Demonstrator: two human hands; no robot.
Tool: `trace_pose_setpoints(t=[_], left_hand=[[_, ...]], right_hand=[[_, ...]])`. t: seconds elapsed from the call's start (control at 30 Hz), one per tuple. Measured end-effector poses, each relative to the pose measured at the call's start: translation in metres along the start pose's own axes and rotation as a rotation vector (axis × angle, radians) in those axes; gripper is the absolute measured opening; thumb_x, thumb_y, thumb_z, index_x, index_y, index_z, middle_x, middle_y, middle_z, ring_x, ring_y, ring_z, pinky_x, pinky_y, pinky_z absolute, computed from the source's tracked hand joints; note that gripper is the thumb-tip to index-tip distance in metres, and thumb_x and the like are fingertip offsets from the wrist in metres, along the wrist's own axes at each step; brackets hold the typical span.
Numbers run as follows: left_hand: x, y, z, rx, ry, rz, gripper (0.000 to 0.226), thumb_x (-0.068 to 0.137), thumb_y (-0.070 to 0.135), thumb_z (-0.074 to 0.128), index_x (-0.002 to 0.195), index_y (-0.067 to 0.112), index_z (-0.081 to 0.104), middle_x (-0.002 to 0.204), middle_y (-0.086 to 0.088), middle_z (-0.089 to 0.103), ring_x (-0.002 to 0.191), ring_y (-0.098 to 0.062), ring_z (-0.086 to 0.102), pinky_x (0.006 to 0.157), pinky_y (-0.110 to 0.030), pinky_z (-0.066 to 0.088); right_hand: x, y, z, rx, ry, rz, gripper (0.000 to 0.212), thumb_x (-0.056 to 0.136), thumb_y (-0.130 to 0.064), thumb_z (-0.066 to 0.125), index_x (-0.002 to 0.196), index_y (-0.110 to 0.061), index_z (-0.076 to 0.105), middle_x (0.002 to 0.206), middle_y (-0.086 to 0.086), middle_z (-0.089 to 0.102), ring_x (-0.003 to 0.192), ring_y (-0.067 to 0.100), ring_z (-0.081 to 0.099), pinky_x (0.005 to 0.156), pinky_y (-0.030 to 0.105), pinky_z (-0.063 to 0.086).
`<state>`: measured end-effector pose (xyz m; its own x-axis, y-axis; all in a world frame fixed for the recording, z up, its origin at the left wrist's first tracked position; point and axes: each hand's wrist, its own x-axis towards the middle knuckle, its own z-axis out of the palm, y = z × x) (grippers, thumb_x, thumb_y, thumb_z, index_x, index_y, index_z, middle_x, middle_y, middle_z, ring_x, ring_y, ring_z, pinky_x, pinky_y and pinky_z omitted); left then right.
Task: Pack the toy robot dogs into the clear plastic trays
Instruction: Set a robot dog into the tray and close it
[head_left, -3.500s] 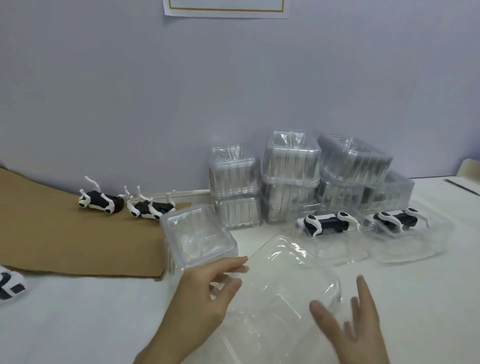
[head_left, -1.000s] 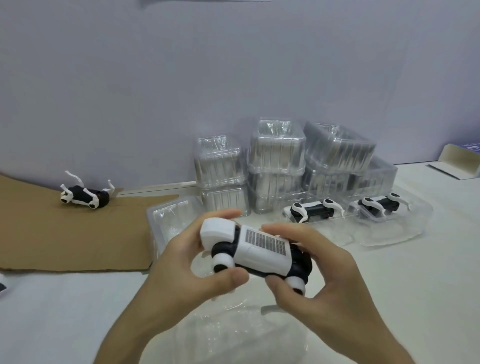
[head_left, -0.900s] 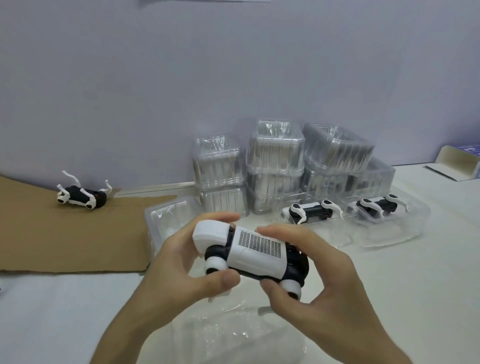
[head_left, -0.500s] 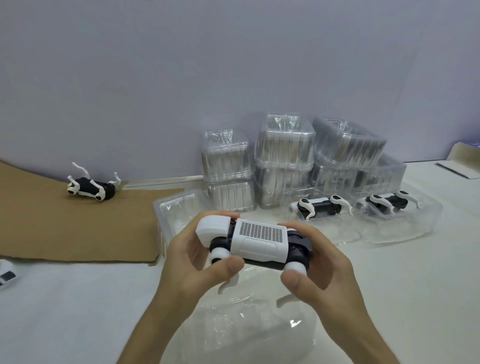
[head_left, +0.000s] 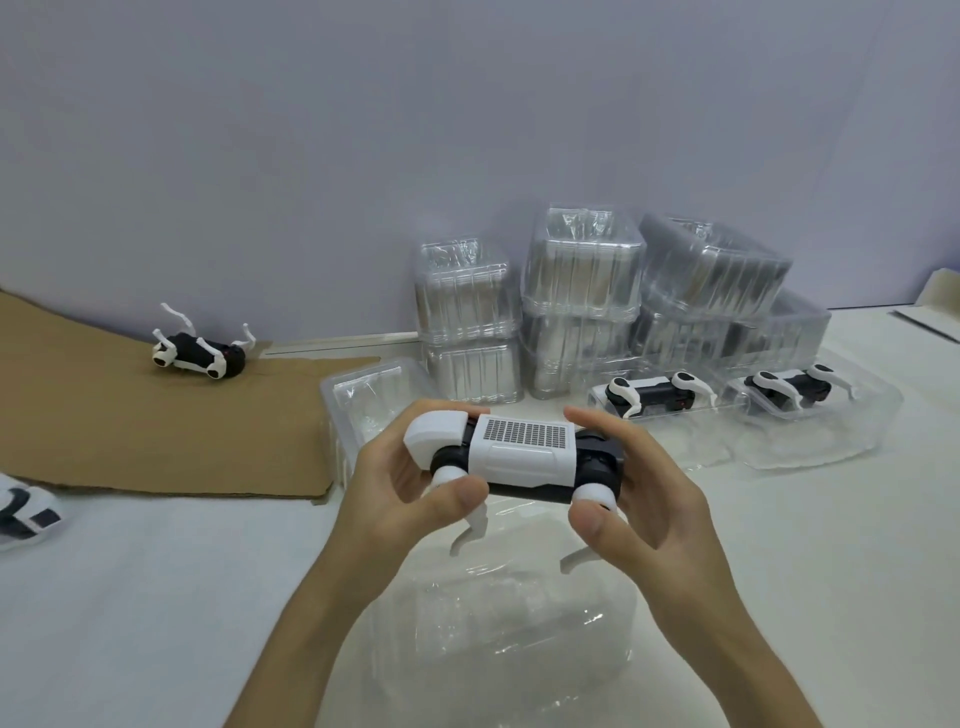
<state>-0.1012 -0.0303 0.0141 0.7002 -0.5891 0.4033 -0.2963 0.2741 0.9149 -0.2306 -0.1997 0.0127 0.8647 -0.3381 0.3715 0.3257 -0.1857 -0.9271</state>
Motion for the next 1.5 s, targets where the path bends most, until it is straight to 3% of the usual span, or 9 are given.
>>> trace_pose_setpoints(t=[0.2,0.33,0.47,0.6,0.83,1.03,1.2,1.4,1.5], left_hand=[[-0.001,0.004,0.001,0.098,0.024,-0.002,0.074,0.067,0.067,0.079,0.115,0.013,0.065,0.105,0.002,0.070,0.104,-0.020,0.067,0.086,-0.024,0.051],[0.000,0.008,-0.005,0.252,-0.003,-0.050,0.066,0.065,0.072,0.074,0.112,0.026,0.069,0.107,0.005,0.071,0.110,-0.018,0.065,0.095,-0.035,0.046],[0.001,0.006,-0.005,0.262,0.021,-0.086,0.054,0.069,0.062,0.067,0.110,0.027,0.069,0.106,0.007,0.071,0.107,-0.014,0.065,0.092,-0.030,0.045],[0.002,0.006,-0.011,0.247,0.012,-0.107,0.064,0.067,0.072,0.067,0.113,0.028,0.067,0.103,0.010,0.070,0.092,-0.007,0.064,0.080,-0.023,0.046],[-0.027,0.007,-0.014,0.220,0.099,-0.143,0.073,0.073,0.080,0.061,0.133,0.040,0.052,0.119,0.019,0.069,0.116,-0.003,0.063,0.088,-0.008,0.046],[-0.080,-0.010,-0.022,0.370,0.210,-0.146,0.040,0.081,0.058,0.057,0.121,0.054,0.056,0.134,0.016,0.061,0.129,-0.006,0.054,0.106,-0.037,0.041],[-0.088,-0.018,-0.015,0.469,0.112,-0.160,0.047,0.087,0.044,0.061,0.134,0.044,0.054,0.147,0.024,0.048,0.144,0.001,0.034,0.114,-0.031,0.030],[-0.086,-0.024,-0.011,0.549,0.093,-0.123,0.053,0.089,0.024,0.057,0.136,0.047,0.054,0.144,0.044,0.038,0.145,0.012,0.020,0.109,-0.001,0.018],[-0.085,-0.025,-0.012,0.570,0.080,-0.120,0.063,0.088,0.020,0.054,0.137,0.059,0.044,0.143,0.045,0.038,0.145,0.013,0.018,0.107,0.002,0.016]], right_hand=[[0.006,-0.003,-0.001,-0.064,-0.067,-0.005,0.049,0.078,-0.051,0.071,0.125,-0.041,0.060,0.120,-0.005,0.068,0.111,0.022,0.064,0.088,0.058,0.055],[0.009,0.000,-0.003,-0.123,-0.055,0.009,0.039,0.076,-0.056,0.069,0.113,-0.043,0.064,0.114,-0.010,0.071,0.109,0.012,0.066,0.089,0.024,0.051],[0.014,0.001,0.002,-0.082,-0.027,0.001,0.033,0.077,-0.051,0.069,0.107,-0.039,0.069,0.103,-0.009,0.074,0.093,0.010,0.069,0.075,0.012,0.048],[0.018,-0.001,0.007,-0.054,-0.012,0.007,0.032,0.077,-0.049,0.068,0.105,-0.035,0.070,0.098,-0.009,0.074,0.087,0.011,0.070,0.073,0.012,0.048],[0.027,-0.007,0.002,-0.015,-0.069,0.158,0.028,0.080,-0.041,0.068,0.093,-0.017,0.073,0.084,0.004,0.070,0.072,0.026,0.072,0.072,0.026,0.055],[0.031,-0.007,-0.002,-0.199,-0.206,0.303,0.038,0.073,-0.059,0.064,0.083,-0.023,0.073,0.087,0.000,0.067,0.075,0.027,0.075,0.085,0.056,0.056],[0.026,-0.002,0.012,-0.516,-0.175,0.200,0.042,0.074,-0.070,0.057,0.091,-0.034,0.070,0.085,-0.010,0.067,0.060,0.005,0.059,0.057,0.015,0.043],[0.022,0.001,0.009,-0.536,-0.215,0.180,0.033,0.085,-0.062,0.053,0.090,-0.032,0.067,0.068,-0.007,0.059,0.055,0.004,0.045,0.057,0.015,0.039],[0.023,0.005,0.003,-0.732,-0.266,0.101,0.047,0.084,-0.077,0.035,0.088,-0.040,0.064,0.081,-0.019,0.062,0.081,0.002,0.051,0.074,0.018,0.037]])
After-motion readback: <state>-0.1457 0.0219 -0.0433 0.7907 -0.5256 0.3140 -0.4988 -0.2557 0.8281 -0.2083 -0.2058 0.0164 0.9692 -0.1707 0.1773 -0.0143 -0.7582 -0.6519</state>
